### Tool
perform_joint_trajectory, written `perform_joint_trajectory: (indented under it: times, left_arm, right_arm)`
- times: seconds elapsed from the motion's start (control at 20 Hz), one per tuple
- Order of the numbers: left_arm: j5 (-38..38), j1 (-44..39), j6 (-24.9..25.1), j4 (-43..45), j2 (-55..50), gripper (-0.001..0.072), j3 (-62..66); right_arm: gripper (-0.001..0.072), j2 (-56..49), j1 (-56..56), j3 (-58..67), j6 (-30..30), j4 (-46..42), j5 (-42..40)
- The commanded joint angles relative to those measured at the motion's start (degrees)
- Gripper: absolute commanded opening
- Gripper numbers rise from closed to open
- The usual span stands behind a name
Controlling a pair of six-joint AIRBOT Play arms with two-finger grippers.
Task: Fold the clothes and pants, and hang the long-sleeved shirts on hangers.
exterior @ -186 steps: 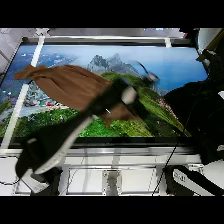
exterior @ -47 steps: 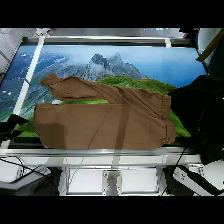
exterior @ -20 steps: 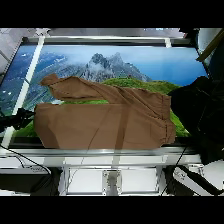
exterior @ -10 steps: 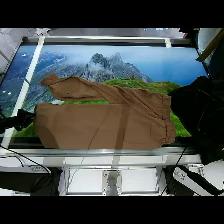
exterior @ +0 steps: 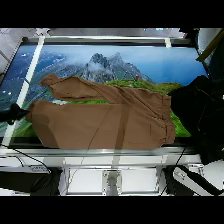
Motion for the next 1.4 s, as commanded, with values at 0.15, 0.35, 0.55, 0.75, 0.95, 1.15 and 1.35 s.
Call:
perform_joint_trajectory:
  times: [0.15,0.35,0.55,0.75,0.95,1.15,1.35]
  left_arm:
    - [-9.03,-4.44,-5.31,3.39,0.55,0.0007,21.29]
    - [-11.72,-13.35,-11.17,25.11,0.61,0.0007,32.57]
    - [-14.10,-17.68,-14.25,40.54,4.85,0.0006,36.52]
    - [-25.40,-15.98,-14.23,46.86,12.22,0.0007,36.52]
    - [-29.51,-15.76,-14.27,47.82,19.45,0.0006,36.52]
    - [-29.42,-18.23,-13.84,46.86,15.43,0.0006,36.44]
    - [-29.42,-18.25,-13.90,52.11,2.19,0.0007,36.44]
  right_arm:
    - [0.0530,0.02,0.07,0.02,0.02,0.42,-0.13]
    - [0.0529,0.02,0.07,0.02,-0.02,0.24,-0.24]
    - [0.0529,0.02,0.07,0.02,-0.02,0.24,-0.22]
    - [0.0529,0.02,0.07,0.02,-0.15,0.22,-0.22]
    - [0.0530,0.02,0.07,0.02,-0.74,0.02,-0.26]
    - [0.0529,0.00,0.07,0.02,-0.74,-1.40,-1.20]
    - [0.0529,0.00,0.07,0.00,-0.72,-1.36,-2.08]
